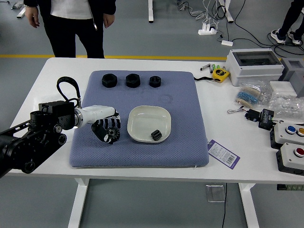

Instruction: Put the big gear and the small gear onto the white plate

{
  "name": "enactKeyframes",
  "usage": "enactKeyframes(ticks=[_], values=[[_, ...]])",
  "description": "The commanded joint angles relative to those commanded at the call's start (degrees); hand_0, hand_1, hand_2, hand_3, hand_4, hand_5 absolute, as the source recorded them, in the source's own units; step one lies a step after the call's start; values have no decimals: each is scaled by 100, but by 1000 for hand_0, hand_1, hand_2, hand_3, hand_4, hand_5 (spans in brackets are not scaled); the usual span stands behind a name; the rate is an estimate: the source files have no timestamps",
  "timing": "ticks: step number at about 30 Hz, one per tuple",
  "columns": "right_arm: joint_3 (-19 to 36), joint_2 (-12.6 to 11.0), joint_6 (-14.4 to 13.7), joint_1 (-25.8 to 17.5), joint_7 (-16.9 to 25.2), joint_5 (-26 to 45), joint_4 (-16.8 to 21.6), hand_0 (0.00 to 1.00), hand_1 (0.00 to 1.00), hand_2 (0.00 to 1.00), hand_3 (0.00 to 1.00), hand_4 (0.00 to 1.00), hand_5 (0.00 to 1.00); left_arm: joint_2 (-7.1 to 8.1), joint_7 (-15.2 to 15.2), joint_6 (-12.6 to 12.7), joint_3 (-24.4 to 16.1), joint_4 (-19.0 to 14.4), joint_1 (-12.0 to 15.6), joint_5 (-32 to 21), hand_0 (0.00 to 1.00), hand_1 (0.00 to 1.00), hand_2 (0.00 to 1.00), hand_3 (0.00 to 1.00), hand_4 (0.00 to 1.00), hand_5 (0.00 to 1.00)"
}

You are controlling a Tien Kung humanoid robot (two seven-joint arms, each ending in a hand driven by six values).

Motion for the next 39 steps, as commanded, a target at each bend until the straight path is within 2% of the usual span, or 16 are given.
enactKeyframes(ticks=[10, 11, 16, 17, 22, 23, 34, 35, 39], values=[[9, 0, -2, -26, 0, -15, 2, 662, 650, 729, 592, 791, 718, -62, -51, 61, 46, 117, 15, 10, 432, 468, 525, 581, 972, 173], [9, 0, -2, -27, 0, -17, 2, 662, 650, 729, 592, 791, 719, -64, -53, 63, 47, 121, 16, 8, 410, 454, 515, 574, 812, 116], [21, 2, -7, -43, -2, -32, 3, 662, 650, 729, 592, 791, 719, -87, -74, 143, 67, 167, 19, -40, 410, 454, 515, 574, 812, 116], [22, 2, -8, -44, -2, -34, 4, 662, 650, 729, 591, 791, 718, -89, -75, 148, 69, 171, 19, -39, 400, 439, 499, 571, 668, 74], [35, 6, -14, -52, -8, -57, 4, 662, 650, 729, 591, 791, 718, -85, -88, 235, 92, 180, 15, -27, 400, 439, 499, 571, 668, 74], [38, 6, -14, -54, -9, -60, 4, 662, 650, 729, 591, 791, 717, -79, -89, 239, 98, 179, 14, -27, 391, 423, 479, 548, 640, 2], [27, 8, -12, -67, -6, -36, 3, 661, 650, 729, 591, 791, 717, -47, -87, 173, 111, 196, 4, 55, 387, 407, 470, 540, 660, 2], [19, 6, -9, -65, -3, -26, 3, 662, 650, 729, 591, 791, 717, -44, -79, 152, 104, 192, 1, 76, 346, 327, 384, 468, 517, 2], [10, 7, -7, -61, 1, -1, 2, 662, 650, 729, 591, 791, 717, -31, -58, 123, 64, 174, -7, 123, 346, 327, 384, 468, 517, 2]])
